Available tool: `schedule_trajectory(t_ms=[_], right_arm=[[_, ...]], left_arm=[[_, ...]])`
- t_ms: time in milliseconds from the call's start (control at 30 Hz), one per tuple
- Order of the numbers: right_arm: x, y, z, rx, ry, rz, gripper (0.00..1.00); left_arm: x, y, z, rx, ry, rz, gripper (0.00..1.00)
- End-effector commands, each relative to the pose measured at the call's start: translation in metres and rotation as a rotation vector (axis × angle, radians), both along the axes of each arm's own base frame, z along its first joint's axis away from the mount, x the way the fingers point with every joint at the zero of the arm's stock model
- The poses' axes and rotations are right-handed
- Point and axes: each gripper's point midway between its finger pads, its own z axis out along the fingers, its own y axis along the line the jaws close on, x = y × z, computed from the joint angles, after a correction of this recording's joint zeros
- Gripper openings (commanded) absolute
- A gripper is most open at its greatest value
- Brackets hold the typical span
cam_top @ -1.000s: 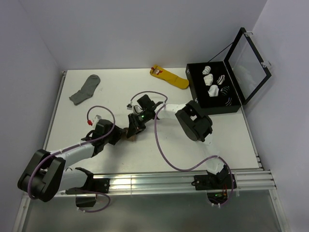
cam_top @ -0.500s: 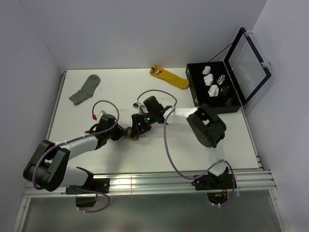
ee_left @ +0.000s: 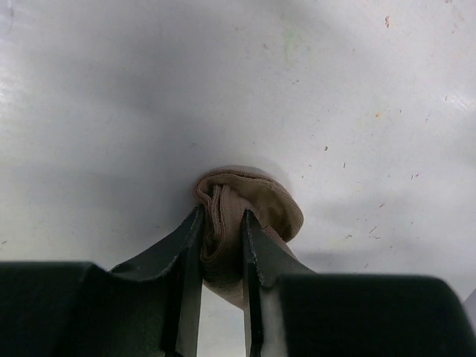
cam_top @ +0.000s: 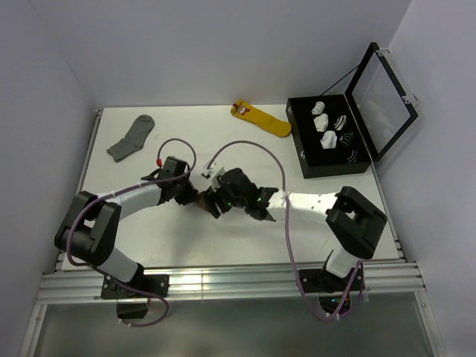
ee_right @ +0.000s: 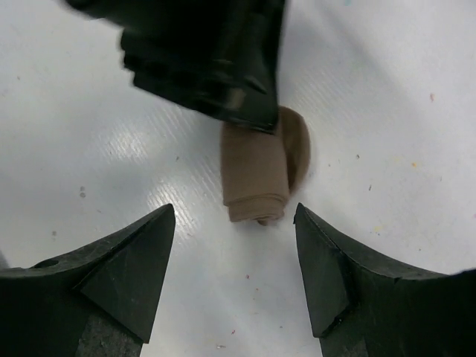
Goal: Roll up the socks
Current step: Roll the sock at the center of the board.
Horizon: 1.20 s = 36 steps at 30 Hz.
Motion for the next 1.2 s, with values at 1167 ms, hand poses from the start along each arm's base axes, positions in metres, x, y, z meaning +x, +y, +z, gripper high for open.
schedule_trajectory(t_ms=[1167], right_arm=[[-0.001,0.006,-0.087,-0.679,-0.539,-0.012,0.69]], left_arm=[[-0.03,0.01,-0.028,0.144,0.209,-0.231,0.0]])
